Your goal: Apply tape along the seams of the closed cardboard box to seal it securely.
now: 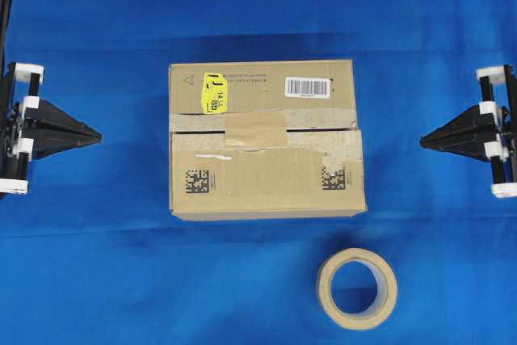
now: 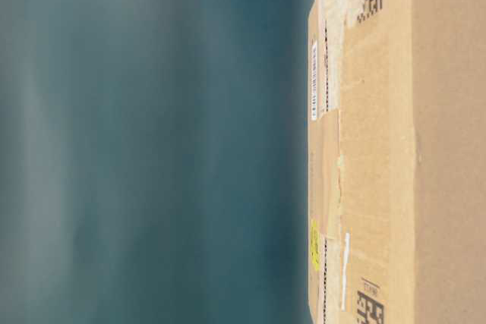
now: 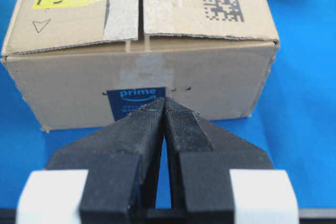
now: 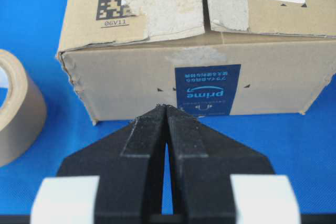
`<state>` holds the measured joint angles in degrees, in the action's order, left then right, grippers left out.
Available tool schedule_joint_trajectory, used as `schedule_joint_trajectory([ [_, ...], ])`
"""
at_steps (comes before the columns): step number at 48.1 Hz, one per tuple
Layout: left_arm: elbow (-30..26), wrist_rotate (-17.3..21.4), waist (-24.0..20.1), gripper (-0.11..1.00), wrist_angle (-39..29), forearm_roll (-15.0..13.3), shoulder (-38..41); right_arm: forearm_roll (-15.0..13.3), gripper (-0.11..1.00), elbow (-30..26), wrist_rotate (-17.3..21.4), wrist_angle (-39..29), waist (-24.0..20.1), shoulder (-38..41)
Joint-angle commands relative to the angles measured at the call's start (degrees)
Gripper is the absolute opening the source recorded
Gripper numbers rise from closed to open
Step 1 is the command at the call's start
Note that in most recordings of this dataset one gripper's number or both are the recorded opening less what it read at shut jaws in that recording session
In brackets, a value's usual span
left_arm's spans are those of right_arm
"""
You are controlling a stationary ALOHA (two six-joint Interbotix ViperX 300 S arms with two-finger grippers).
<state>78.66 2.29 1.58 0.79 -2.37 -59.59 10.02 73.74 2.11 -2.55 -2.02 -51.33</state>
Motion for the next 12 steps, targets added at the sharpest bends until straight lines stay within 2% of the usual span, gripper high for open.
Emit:
schedule_joint_trajectory([
  [1, -0.53, 0.00, -0.09, 0.00, 0.18, 0.09, 0.35, -0.09, 0.00, -0.79, 0.18, 0.62, 0.09, 0.09],
  [12, -0.53, 0.09, -0.09, 0.00, 0.26, 0.18, 0.35, -0.09, 0.00, -0.88, 0.18, 0.62, 0.09, 0.09],
])
